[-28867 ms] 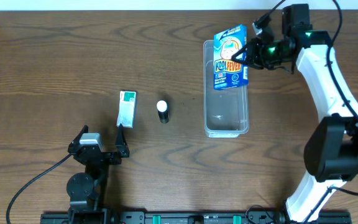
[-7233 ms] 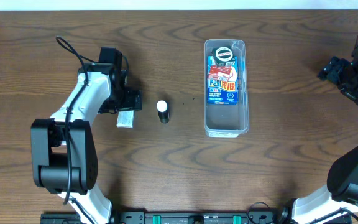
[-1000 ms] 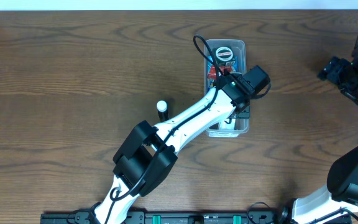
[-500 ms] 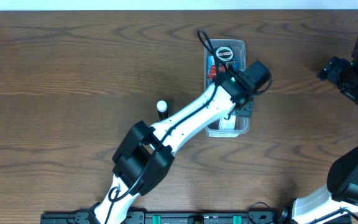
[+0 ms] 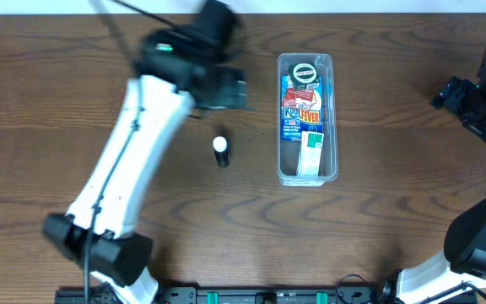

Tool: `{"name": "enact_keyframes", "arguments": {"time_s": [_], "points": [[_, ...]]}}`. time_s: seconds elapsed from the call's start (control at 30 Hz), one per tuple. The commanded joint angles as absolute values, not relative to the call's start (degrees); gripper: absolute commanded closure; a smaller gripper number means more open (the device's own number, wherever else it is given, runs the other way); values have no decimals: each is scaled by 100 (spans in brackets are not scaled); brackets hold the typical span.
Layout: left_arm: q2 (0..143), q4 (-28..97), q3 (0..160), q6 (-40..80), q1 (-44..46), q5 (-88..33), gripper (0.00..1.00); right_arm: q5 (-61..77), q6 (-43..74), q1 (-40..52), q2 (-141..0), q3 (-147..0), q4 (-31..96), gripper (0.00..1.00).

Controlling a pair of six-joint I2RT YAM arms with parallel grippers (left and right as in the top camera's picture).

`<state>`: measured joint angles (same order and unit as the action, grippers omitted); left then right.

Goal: Pack container
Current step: 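Move left gripper to the brown Woods' bottle and grasp it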

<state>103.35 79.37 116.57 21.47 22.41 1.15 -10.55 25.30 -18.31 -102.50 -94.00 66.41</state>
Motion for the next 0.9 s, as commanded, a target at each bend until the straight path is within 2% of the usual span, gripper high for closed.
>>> {"name": "enact_keyframes", "arguments": {"time_s": [0.0, 0.63, 0.87], "points": [[10398, 8101, 11686, 1483, 2014, -429, 2, -1135, 2633, -1833, -10265, -9404, 6646, 1], [10737, 7937, 10427, 1695, 1986, -687, 2, -1135, 2633, -1833, -10265, -9404, 6646, 1], [10737, 7293, 9692, 1632, 2012, -687, 2, -1135, 2633, -1833, -10265, -9406, 6646, 1]]}}
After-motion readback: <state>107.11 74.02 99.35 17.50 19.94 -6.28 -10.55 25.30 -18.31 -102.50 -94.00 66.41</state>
